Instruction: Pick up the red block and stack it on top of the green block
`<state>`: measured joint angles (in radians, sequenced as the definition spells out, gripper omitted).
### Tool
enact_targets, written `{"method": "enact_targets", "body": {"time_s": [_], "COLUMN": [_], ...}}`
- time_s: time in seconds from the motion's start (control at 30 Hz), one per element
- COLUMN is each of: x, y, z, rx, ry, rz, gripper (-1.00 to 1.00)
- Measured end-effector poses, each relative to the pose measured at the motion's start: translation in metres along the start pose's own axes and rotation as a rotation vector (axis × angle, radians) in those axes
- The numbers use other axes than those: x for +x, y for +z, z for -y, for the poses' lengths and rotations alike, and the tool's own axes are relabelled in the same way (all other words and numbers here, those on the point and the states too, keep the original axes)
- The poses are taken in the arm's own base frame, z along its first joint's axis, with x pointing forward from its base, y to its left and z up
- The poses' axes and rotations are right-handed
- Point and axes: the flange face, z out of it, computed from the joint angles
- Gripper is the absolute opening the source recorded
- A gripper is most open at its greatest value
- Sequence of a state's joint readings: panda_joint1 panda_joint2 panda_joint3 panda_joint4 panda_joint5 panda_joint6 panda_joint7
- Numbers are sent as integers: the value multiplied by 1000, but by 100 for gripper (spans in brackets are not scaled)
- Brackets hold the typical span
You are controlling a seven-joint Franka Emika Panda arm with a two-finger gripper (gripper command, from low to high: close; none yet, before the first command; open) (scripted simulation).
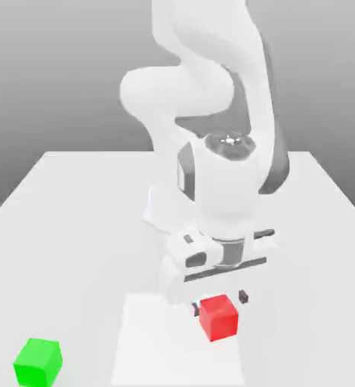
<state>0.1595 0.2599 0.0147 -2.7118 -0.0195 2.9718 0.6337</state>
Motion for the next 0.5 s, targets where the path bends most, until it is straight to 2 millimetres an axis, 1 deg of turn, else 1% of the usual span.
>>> {"method": "enact_targets", "body": {"time_s": [0.17,0.2,0.23,0.3,0.43,0.5], "x": [0,0,0,1,1,34], "y": [0,3,-1,-17,-56,-66], "z": [0,0,0,1,0,-25], "rx": [-1,-1,-1,-1,-1,0], "ry": [0,0,0,0,3,116], "rz": [0,0,0,0,0,2], "gripper": [-100,-100,-100,-100,-100,-100]}}
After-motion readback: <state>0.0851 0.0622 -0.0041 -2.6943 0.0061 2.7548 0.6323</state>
